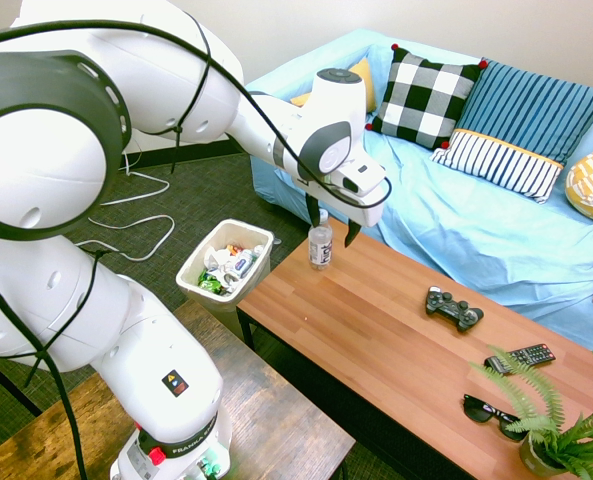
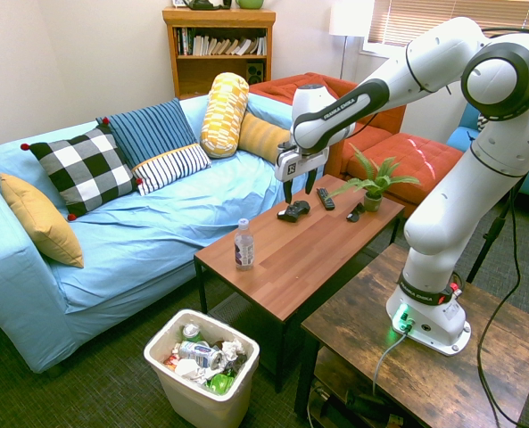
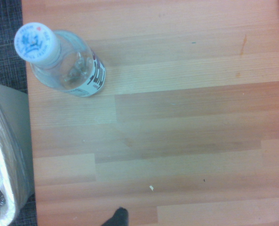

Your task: Throw the bottle in the trash bin

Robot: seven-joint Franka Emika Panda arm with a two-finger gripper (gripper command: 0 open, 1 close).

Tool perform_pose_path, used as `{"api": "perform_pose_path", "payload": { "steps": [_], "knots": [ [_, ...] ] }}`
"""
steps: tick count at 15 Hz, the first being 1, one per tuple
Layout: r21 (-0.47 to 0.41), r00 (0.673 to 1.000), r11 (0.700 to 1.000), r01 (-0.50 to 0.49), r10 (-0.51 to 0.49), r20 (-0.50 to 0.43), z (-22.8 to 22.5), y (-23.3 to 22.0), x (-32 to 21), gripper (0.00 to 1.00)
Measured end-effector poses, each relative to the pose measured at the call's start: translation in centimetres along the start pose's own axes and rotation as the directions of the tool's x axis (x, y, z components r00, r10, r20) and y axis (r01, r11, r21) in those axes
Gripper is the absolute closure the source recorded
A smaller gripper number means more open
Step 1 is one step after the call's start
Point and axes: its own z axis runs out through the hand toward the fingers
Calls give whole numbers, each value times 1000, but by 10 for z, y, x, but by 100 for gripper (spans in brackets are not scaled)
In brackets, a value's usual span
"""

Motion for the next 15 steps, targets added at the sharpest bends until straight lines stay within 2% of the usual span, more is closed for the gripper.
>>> {"api": "perform_pose_path", "payload": {
  "steps": [4, 9, 12, 15],
  "knots": [
    [0, 1000, 1000, -20, 20, -6, 6, -14, -7, 0],
    [44, 997, 997, -61, 63, -48, 6, -68, -21, 0],
    [46, 993, 995, -85, 89, -76, 10, -111, -34, 0],
    [25, 991, 994, -105, 106, -86, 33, -152, -35, 0]
  ]
}}
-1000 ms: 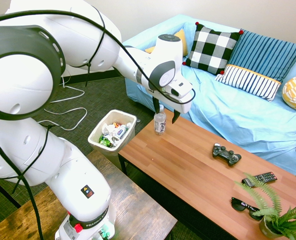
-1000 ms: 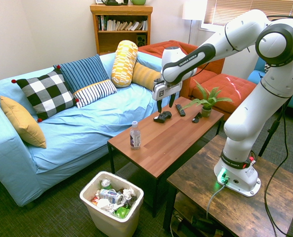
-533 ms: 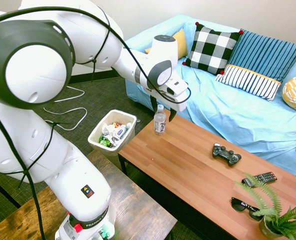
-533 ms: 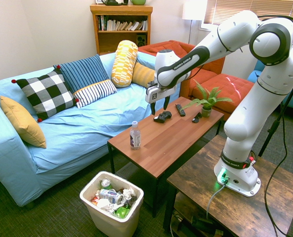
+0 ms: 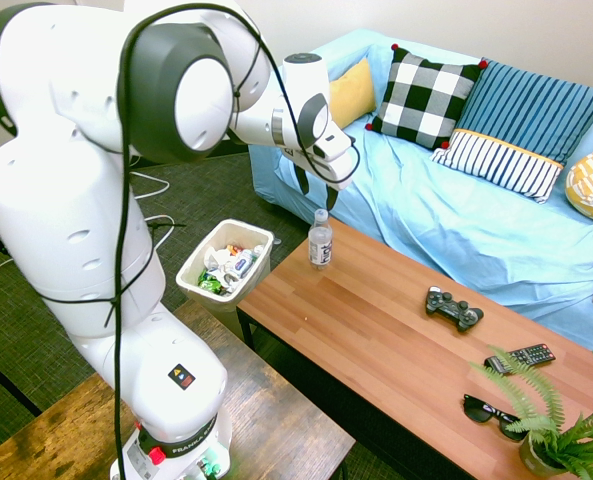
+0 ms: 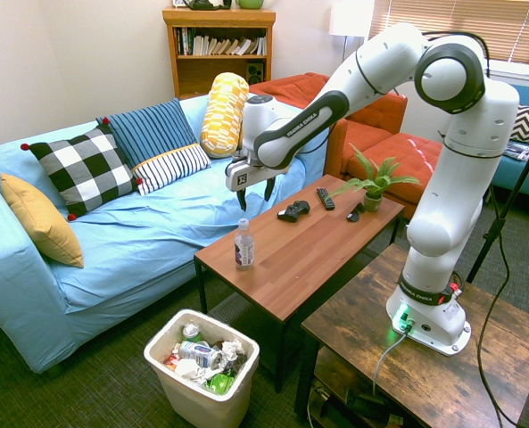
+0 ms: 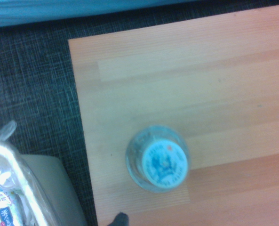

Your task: Throw the bottle in the trash bin

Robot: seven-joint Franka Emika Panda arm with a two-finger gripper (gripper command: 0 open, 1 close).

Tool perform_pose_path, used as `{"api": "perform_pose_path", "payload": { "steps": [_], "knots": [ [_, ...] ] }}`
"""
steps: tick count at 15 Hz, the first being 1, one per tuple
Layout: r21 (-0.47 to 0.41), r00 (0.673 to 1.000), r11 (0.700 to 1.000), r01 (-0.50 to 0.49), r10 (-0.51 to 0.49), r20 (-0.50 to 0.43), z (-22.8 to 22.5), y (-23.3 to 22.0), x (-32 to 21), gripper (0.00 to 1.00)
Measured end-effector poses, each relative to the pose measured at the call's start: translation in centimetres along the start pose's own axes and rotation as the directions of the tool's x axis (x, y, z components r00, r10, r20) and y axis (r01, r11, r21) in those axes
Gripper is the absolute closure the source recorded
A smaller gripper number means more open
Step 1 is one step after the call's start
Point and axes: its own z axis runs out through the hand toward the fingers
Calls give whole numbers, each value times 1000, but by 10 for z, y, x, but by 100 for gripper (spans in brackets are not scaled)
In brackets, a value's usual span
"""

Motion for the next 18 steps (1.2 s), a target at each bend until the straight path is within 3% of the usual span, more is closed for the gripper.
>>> {"api": "perform_pose_path", "payload": {
  "steps": [8, 15, 16, 18],
  "knots": [
    [-81, 999, 996, -39, 41, 20, 71, -42, 13, 0],
    [-116, 998, 992, -51, 54, 28, 91, -39, 13, 0],
    [-121, 998, 991, -50, 54, 32, 94, -39, 11, 100],
    [-125, 997, 991, -55, 61, 43, 98, -39, 8, 100]
  ]
}}
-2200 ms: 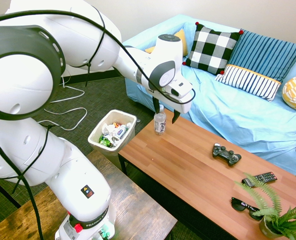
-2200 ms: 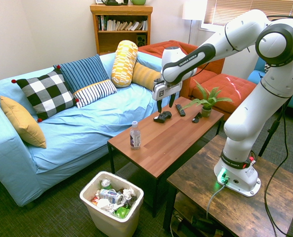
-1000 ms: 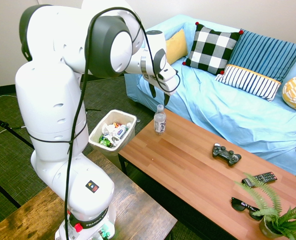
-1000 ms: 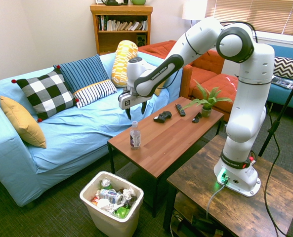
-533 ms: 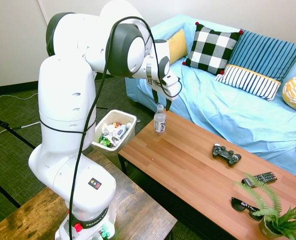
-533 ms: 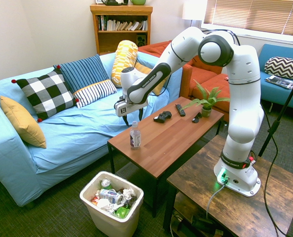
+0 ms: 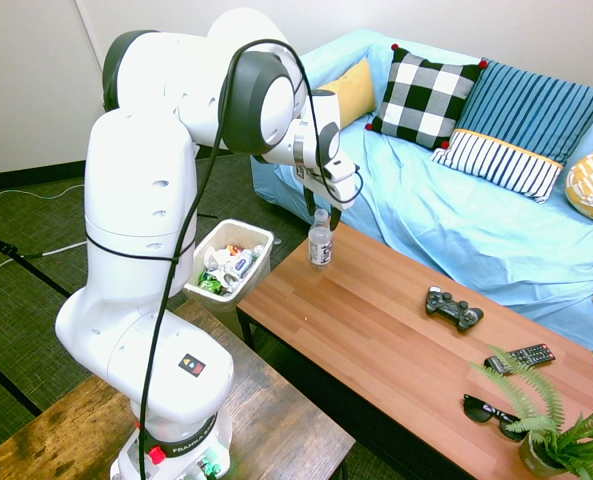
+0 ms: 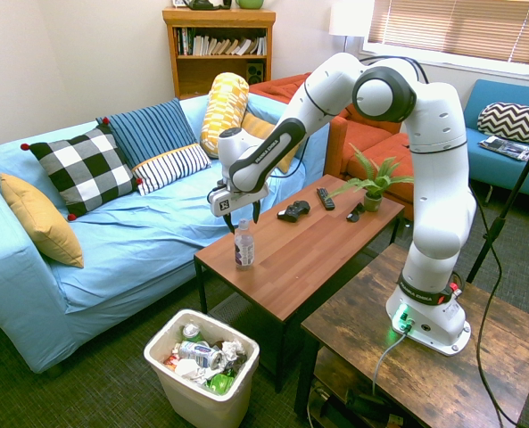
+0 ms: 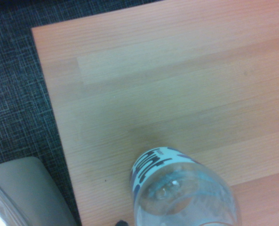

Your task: Throw the bottle in the trash bin

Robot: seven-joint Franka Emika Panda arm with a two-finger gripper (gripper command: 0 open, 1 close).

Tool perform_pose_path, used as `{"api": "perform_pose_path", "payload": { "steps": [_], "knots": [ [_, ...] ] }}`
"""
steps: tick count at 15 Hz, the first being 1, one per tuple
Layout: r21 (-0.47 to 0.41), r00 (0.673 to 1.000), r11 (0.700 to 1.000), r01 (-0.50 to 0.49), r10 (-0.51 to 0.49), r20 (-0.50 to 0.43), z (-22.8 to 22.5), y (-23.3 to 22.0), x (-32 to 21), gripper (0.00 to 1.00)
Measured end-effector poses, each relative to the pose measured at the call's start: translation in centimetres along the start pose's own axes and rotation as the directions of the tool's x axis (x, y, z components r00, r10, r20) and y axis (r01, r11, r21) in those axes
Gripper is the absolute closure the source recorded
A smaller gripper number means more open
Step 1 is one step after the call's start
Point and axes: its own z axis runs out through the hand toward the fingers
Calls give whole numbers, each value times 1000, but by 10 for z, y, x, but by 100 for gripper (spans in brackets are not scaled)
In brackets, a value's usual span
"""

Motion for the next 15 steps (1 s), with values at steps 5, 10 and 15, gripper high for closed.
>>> {"api": "perform_pose_path", "payload": {
  "steps": [5, 10, 15],
  "knots": [
    [-4, 1000, 1000, -5, 5, 8, 2, 1, -2, 100],
    [1, 1000, 1000, -17, 17, 10, 3, 2, 4, 100],
    [10, 1000, 1000, -13, 13, 16, 3, 2, 7, 100]
  ]
}}
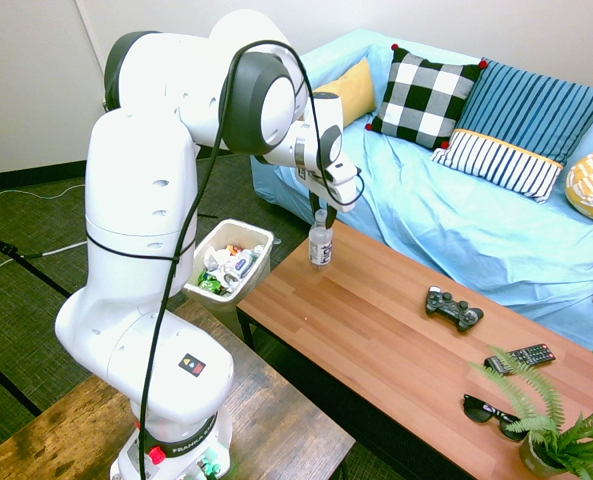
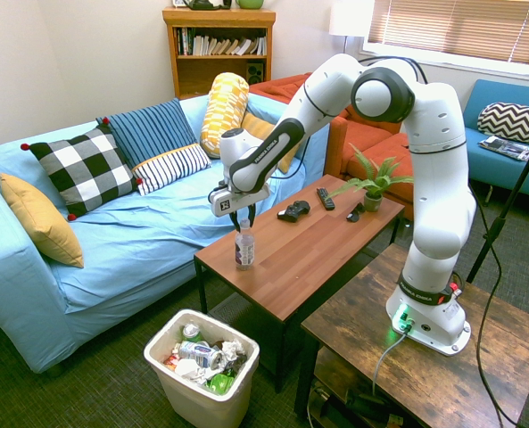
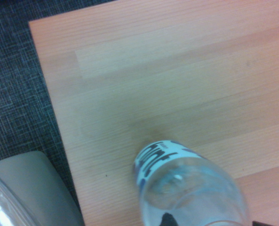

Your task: Throw the bottle in the trash bin

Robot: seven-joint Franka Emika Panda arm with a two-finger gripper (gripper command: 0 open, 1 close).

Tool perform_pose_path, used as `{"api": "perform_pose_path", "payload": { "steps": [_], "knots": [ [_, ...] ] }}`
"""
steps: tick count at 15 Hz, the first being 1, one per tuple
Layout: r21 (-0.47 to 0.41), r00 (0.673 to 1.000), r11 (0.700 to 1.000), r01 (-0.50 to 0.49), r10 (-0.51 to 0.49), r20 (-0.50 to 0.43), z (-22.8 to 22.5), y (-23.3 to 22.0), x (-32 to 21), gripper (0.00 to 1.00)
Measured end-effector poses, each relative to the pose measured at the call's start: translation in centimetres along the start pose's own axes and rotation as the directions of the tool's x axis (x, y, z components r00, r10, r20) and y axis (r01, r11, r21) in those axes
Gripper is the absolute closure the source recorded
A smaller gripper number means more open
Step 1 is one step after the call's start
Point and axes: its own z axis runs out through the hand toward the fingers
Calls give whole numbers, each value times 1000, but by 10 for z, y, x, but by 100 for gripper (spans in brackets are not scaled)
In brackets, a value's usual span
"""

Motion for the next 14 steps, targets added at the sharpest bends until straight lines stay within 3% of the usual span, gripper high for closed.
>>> {"api": "perform_pose_path", "payload": {
  "steps": [5, 7, 10, 12, 14],
  "knots": [
    [63, 999, 997, 36, -35, -16, -31, 3, -21, 100],
    [108, 994, 988, 106, -102, -40, -68, 7, -78, 100],
    [127, 973, 967, 221, -209, -103, -109, 17, -204, 100],
    [114, 957, 956, 269, -252, -144, -115, 18, -267, 100],
    [86, 946, 953, 292, -274, -175, -103, 7, -297, 100]
  ]
}}
